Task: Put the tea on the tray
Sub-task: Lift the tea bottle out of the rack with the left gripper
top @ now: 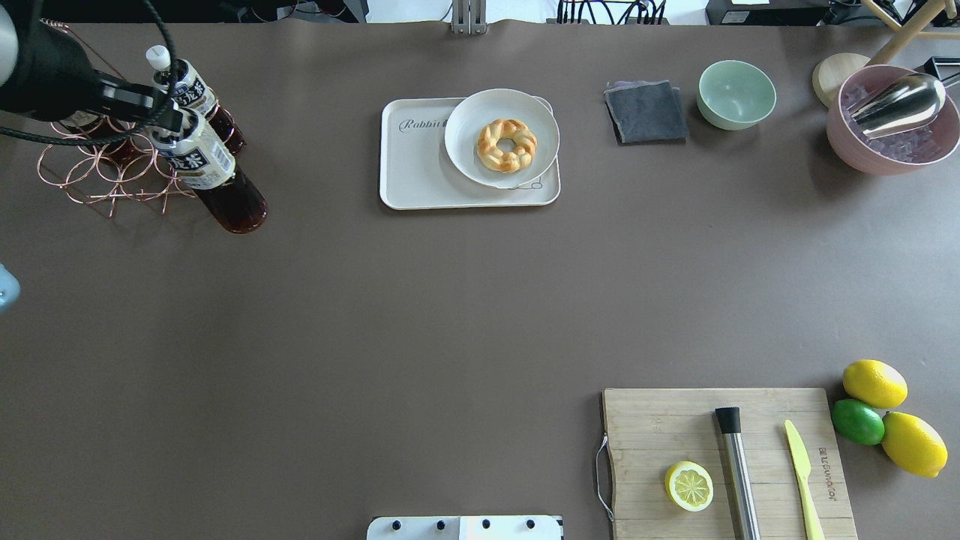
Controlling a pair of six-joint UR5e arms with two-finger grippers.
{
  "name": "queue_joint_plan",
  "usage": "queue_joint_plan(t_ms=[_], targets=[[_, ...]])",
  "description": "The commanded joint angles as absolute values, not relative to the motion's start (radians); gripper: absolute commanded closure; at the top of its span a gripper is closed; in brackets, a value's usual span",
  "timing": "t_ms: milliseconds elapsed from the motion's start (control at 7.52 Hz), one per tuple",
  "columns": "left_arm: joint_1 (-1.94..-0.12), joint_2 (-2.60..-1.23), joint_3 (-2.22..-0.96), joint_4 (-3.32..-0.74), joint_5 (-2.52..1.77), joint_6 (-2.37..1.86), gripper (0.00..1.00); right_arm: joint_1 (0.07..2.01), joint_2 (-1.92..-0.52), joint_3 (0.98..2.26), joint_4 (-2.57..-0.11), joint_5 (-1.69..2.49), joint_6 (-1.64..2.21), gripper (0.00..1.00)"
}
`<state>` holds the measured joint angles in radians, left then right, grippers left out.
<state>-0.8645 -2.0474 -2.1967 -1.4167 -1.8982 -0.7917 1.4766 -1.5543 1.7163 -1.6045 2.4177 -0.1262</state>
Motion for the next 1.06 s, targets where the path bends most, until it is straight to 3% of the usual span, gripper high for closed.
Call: queue_joint_plan(t_ms=[0,266,665,930], targets=[[-0.619,-2.224,-2.110,-1.379,-1.702,-0.947,1.00,1.471,-1.551,1.717,-1.605,2.418,-0.126,0.00],[-0.521,-2.376,-1.956,-1.382,-1.604,-1.015,1.00,1.471,-1.551,1.717,-1.605,2.416,-0.127,0.00],[-0.424,-2.414,-1.862,-1.433,-1.510,-1.064,1.00,1.471,-1.555,1.718,-1.603,2.418,-0.127,0.00],[-0.420,-2.402,-1.871,-1.427,-1.508,-1.055,1.00,1.471,-1.555,1.718,-1.603,2.418,-0.127,0.00]])
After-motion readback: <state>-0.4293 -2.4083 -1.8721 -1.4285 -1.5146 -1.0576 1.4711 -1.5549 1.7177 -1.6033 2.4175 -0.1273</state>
